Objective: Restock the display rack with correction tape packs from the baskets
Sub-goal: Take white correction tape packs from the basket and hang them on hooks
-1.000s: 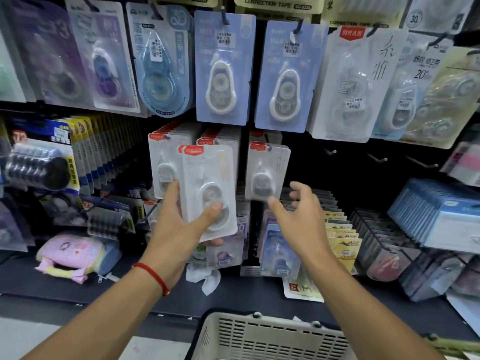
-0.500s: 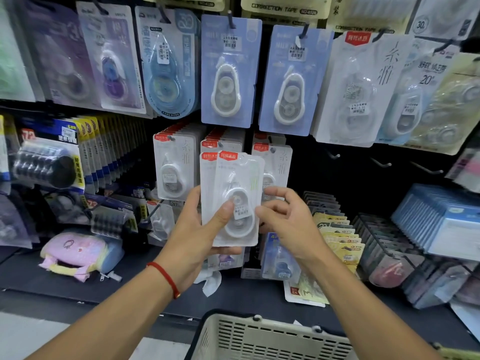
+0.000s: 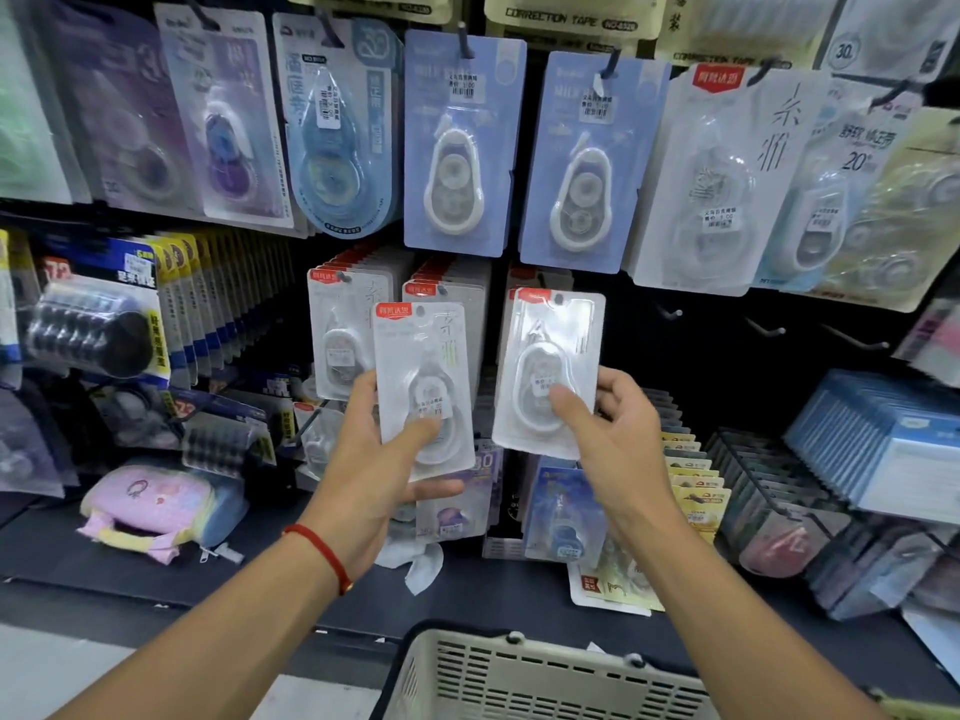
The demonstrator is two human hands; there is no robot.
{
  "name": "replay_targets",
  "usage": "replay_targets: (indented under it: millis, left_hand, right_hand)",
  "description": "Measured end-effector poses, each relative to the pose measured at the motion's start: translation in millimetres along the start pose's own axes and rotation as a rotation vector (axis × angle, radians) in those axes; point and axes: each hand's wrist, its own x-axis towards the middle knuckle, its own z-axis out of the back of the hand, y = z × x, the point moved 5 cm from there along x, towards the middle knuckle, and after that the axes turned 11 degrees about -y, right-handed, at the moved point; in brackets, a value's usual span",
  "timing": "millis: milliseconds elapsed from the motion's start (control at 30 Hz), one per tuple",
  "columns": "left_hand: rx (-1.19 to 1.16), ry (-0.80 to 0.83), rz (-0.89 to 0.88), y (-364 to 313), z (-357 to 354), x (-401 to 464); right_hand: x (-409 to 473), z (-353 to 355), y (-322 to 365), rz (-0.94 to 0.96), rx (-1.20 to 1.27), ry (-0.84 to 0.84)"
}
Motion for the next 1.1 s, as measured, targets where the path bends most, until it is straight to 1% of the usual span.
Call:
replay_targets:
  millis: [233, 300, 333, 400, 433, 467, 500, 567, 633, 667, 700, 767, 833, 933, 1000, 1100]
  left_hand:
    - [0.016, -0.023, -0.044, -1.0, 1.8, 2.5]
    - [0.015, -0.031, -0.055, -1.8, 1.8, 2.3]
    - [0.017, -0.032, -0.064, -2.1, 1.5, 2.3]
    - [0.040, -0.026, -0.087, -1.6, 0.3, 1.9]
    - [0.054, -0.025, -0.095, -1.0, -0.3, 1.6]
    - [0.066, -0.024, -0.099, -0.3, -1.4, 1.2]
    - [0.072, -0.018, -0.098, 0.5, -3.0, 0.6]
    - [0.088, 0.017, -0.094, 2.3, -7.9, -1.4]
    - [0.122, 0.073, -0.098, 4.7, -14.5, -4.6]
    - [0.140, 0.102, -0.102, 5.7, -18.2, -6.6]
    - [0.153, 0.125, -0.104, 6.4, -21.8, -8.5]
    - [0.156, 0.146, -0.109, 6.6, -27.5, -10.9]
    - [0.144, 0.144, -0.102, 6.2, -31.5, -12.0]
    - [0.144, 0.164, -0.095, 4.7, -36.9, -14.9]
    - [0.138, 0.198, -0.097, 3.5, -40.9, -18.0]
    - [0.130, 0.218, -0.102, 2.2, -44.0, -20.3]
  right_hand:
    - [-1.1, -0.9, 1.8, 0.066, 0.064, -0.021]
    - [-1.0, -0.3, -1.1, 0.061, 0.046, -0.035]
    - [-0.3, 0.9, -3.0, 0.057, -0.023, -0.061]
    - [2.8, 6.2, -10.2, 0.045, -0.326, -0.109]
    - [3.9, 8.5, -14.8, 0.050, -0.520, -0.110]
    - [3.2, 8.7, -17.4, 0.075, -0.661, -0.092]
    - [1.4, 7.0, -17.3, 0.101, -0.707, -0.060]
    - [-2.5, -2.6, -13.7, 0.113, -0.568, 0.060]
    - [-10.2, -15.5, -10.8, 0.083, -0.400, 0.232]
    - [-13.0, -19.7, -10.8, 0.078, -0.340, 0.287]
    - [-14.5, -21.5, -10.8, 0.077, -0.295, 0.300]
    - [-14.4, -21.0, -9.8, 0.068, -0.225, 0.237]
    - [-11.8, -16.3, -9.4, 0.039, -0.148, 0.131]
    - [-5.8, -6.5, -8.6, 0.016, -0.131, -0.020]
    - [-2.6, -1.4, -9.8, 0.008, -0.134, -0.058]
    - [-1.0, 1.6, -11.1, -0.001, -0.132, -0.064]
